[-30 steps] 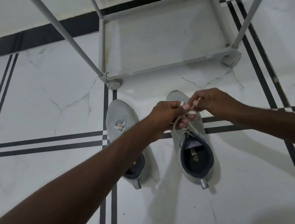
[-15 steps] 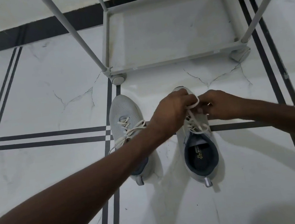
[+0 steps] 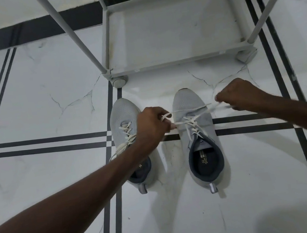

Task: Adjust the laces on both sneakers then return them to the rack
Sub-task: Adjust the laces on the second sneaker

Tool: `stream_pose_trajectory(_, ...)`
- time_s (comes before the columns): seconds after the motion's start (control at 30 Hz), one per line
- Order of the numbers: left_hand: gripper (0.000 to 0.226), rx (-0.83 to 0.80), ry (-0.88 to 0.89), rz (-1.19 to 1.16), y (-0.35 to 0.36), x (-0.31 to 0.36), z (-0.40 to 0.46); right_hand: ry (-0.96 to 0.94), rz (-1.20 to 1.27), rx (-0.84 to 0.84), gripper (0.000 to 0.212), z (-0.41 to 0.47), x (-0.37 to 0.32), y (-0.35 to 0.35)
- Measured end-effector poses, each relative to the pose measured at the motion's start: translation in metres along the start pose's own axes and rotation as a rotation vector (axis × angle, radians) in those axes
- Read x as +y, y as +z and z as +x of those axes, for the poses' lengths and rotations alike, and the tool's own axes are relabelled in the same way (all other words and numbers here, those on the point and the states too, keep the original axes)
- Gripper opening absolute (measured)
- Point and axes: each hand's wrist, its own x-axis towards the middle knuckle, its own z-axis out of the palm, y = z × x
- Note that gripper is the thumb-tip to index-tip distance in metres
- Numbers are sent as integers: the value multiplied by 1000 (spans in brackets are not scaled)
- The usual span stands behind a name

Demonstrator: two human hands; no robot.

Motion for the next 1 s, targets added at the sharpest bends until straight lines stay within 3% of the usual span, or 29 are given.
stream_pose_trajectory(0.1, 51, -85, -40, 258, -3, -11, 1, -155, -510, -25, 44, -3, 19, -1)
stream_pose_trajectory(0.2, 65, -14, 244, 424, 4, -3, 0, -300, -552, -83, 13, -10, 22, 18)
stream_pose_trajectory(0.23, 61, -38, 309, 399, 8, 2, -2, -341, -563, -104, 24, -10, 22, 27)
stream_pose_trajectory(0.3, 47, -158, 325, 350, 20, 9, -7, -421, -518, -126, 30, -12, 17, 46)
stream_pose_trajectory(0.37, 38, -266, 273, 368, 31, 10, -10, -480, -473, -114, 19, -17, 13, 59)
stream_pose_trajectory(0.47, 26, -355, 173, 331, 26, 8, -3, -317, -193, -89, 16, -21, 9, 62)
stream_pose_trajectory(0.53, 19, -399, 137, 243, 16, 8, 1, -57, 222, -209, 24, -19, 6, 56)
stream_pose_trajectory(0.6, 24, -426, 136, 222, 8, 9, 3, 100, 375, -360, 31, -17, 11, 47)
stream_pose_trajectory(0.73, 31, -455, 49, 216, -2, -7, -8, -29, 119, -547, 48, -13, 32, 17)
stream_pose_trajectory(0.87, 35, -415, -209, 91, 0, -24, -18, -44, 6, -429, 42, -13, 56, 6)
stream_pose_trajectory(1.0, 36, -407, -301, 90, 3, -22, -13, -85, -80, -370, 42, -10, 61, 17)
